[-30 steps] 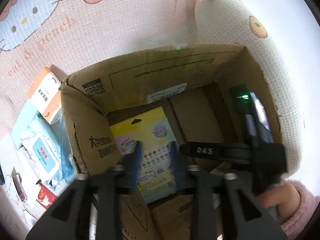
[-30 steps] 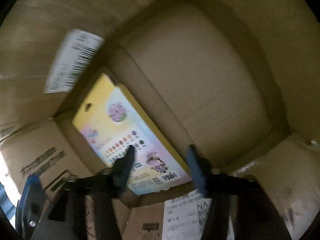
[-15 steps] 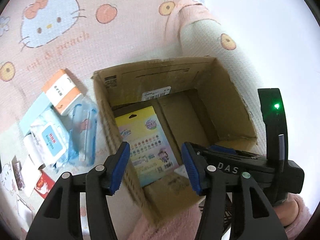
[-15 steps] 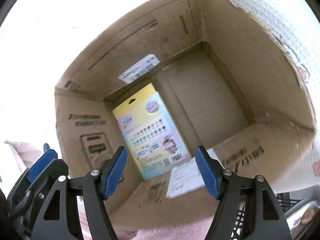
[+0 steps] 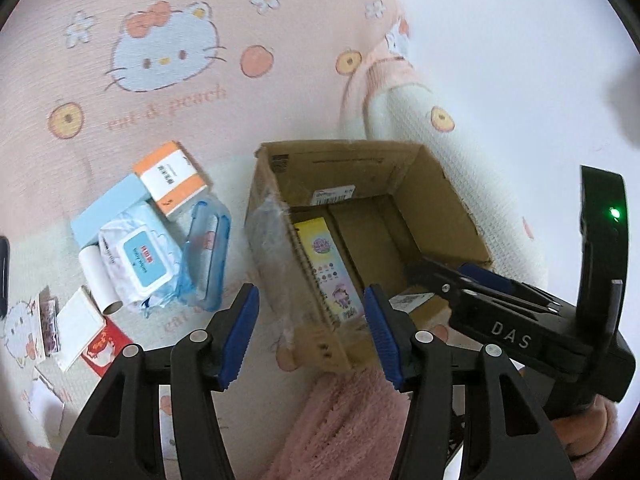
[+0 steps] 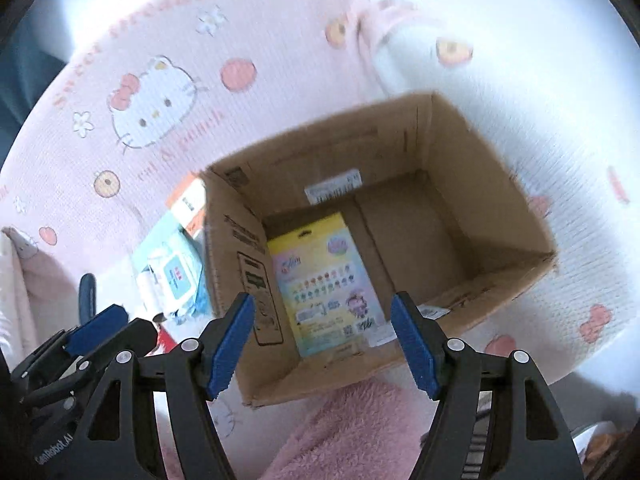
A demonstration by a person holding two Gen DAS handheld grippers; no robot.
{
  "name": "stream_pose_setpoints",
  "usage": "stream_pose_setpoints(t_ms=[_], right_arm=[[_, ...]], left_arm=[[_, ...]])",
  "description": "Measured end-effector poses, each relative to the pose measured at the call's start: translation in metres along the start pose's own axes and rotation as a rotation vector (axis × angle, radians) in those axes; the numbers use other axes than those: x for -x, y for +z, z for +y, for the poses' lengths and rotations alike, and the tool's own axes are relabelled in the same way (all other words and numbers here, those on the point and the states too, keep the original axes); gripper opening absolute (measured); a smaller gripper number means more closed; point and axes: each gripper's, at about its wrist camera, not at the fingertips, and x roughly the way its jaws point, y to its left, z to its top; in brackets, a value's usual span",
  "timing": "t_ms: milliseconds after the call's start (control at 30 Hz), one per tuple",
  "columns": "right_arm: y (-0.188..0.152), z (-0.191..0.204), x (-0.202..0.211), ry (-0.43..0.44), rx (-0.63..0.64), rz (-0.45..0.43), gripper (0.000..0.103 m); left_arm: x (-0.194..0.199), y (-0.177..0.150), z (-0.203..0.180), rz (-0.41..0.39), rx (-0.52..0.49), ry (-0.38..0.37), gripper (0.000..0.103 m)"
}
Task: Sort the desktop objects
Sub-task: 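Move both grippers from the carton over to the Baby Wipes pack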
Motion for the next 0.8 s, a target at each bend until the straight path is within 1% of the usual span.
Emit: stream_pose_setpoints(t_ms=[33, 100, 200, 233, 267, 333, 400, 433, 467, 500, 533, 600, 667, 700, 800], right_arm=[[-0.005, 0.009, 0.009, -0.012, 0.03, -0.038, 0.069], [-0.012, 0.023, 0.018, -0.03, 0.089, -0.087, 0.069], [-0.025, 0.051, 0.034, -0.068, 0.24, -0.175, 0.069], [-0.033, 0.066, 0.04, -0.113, 0.314, -0.222, 0.069], [-0.04, 0.077, 0.043, -0.154, 0.373, -0.263, 0.069], [-0.054, 0.097, 0.049, -0.229, 0.471, -0.344, 0.069], [-0.065, 0.112, 0.049, -0.276, 0.522, -0.397, 0.069], [-0.072, 0.121, 0.049, -0.278, 0.548, -0.423, 0.069], [-0.075, 0.127, 0.049, -0.256, 0.555, -0.433, 0.069], [-0.079, 0.132, 0.048, -0.206, 0.554, -0.438, 0.069], [-0.082, 0.134, 0.049, -0.176, 0.55, -0.437, 0.069], [-0.084, 0.143, 0.043, -0.082, 0.529, -0.42, 0.069], [-0.083, 0.147, 0.036, -0.022, 0.503, -0.382, 0.069], [-0.082, 0.15, 0.028, 0.024, 0.483, -0.353, 0.069], [-0.087, 0.153, 0.018, 0.097, 0.448, -0.315, 0.069]], left_arm=[[0.005, -0.003, 0.004, -0.009, 0.003, -0.011, 0.059], [0.017, -0.011, 0.016, -0.035, 0.011, -0.029, 0.059], [0.031, -0.024, 0.035, -0.09, 0.054, -0.028, 0.06], [0.035, -0.029, 0.041, -0.107, 0.075, -0.03, 0.062], [0.039, -0.037, 0.049, -0.132, 0.103, -0.052, 0.062], [0.043, -0.048, 0.06, -0.164, 0.127, -0.102, 0.063], [0.045, -0.06, 0.073, -0.193, 0.164, -0.124, 0.063], [0.045, -0.064, 0.079, -0.204, 0.179, -0.12, 0.063], [0.045, -0.071, 0.088, -0.218, 0.201, -0.099, 0.063], [0.045, -0.075, 0.093, -0.226, 0.214, -0.085, 0.063], [0.044, -0.079, 0.096, -0.151, 0.155, -0.176, 0.063], [0.045, -0.087, 0.109, -0.167, 0.167, -0.152, 0.063], [0.044, -0.092, 0.124, -0.175, 0.17, -0.119, 0.063], [0.044, -0.095, 0.13, -0.178, 0.173, -0.105, 0.063], [0.04, -0.105, 0.15, -0.183, 0.187, -0.075, 0.063]])
